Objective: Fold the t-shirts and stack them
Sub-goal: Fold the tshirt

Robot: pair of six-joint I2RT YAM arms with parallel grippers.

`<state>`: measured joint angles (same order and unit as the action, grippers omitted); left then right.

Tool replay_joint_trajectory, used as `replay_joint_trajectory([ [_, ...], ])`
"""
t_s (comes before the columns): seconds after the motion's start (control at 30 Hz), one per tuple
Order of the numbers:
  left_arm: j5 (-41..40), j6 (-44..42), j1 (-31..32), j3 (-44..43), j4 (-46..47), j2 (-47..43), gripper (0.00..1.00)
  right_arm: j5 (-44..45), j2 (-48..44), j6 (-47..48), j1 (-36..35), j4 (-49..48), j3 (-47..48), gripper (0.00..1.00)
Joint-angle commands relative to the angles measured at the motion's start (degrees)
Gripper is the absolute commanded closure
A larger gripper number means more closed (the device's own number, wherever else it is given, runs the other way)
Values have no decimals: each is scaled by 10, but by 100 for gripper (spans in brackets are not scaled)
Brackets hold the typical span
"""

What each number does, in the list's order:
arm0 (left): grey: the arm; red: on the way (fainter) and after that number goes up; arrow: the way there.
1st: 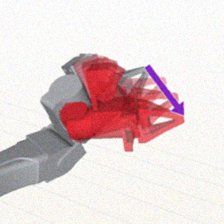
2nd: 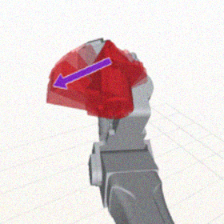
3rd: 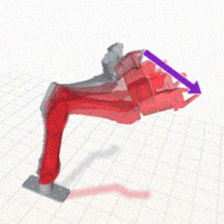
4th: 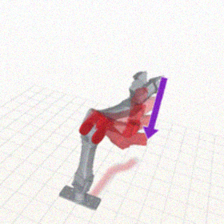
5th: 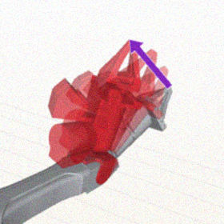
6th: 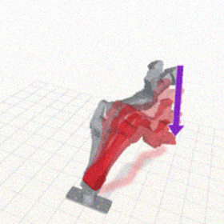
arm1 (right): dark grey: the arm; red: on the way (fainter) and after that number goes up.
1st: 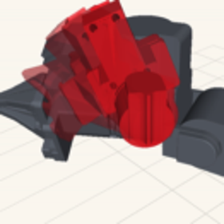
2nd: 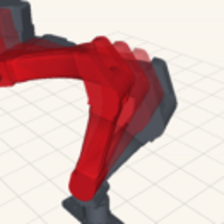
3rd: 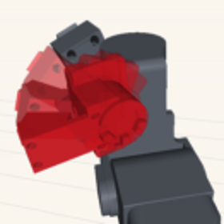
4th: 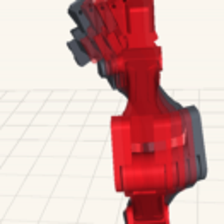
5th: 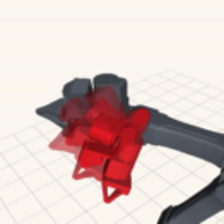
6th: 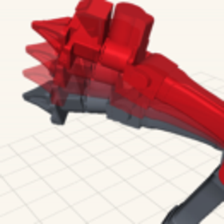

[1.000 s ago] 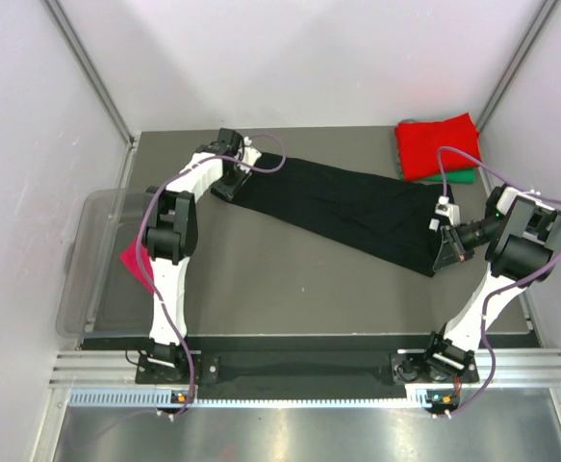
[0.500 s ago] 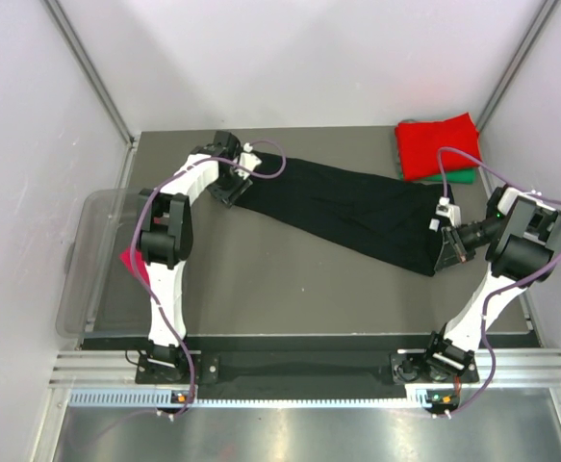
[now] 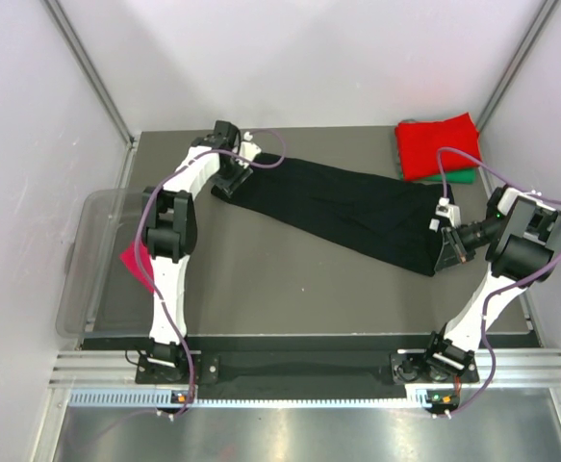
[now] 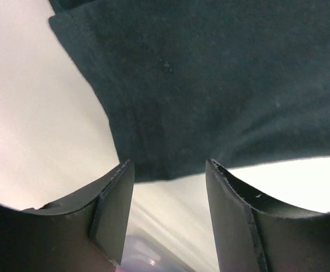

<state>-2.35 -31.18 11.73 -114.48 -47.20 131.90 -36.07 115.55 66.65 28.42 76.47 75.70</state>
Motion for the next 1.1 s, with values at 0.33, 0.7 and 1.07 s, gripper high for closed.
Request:
replay_joint_trajectory([
  [0.33,17,12,-10,-19,-68,43,71,-29,-6,28,10,78,-6,96],
  [0.7,48,41,-12,69,-69,-37,100,-18,-21,30,11,79,-6,97],
  [1.07,65,61,-11,275,-40,-183,100,0,-30,27,15,79,11,97],
])
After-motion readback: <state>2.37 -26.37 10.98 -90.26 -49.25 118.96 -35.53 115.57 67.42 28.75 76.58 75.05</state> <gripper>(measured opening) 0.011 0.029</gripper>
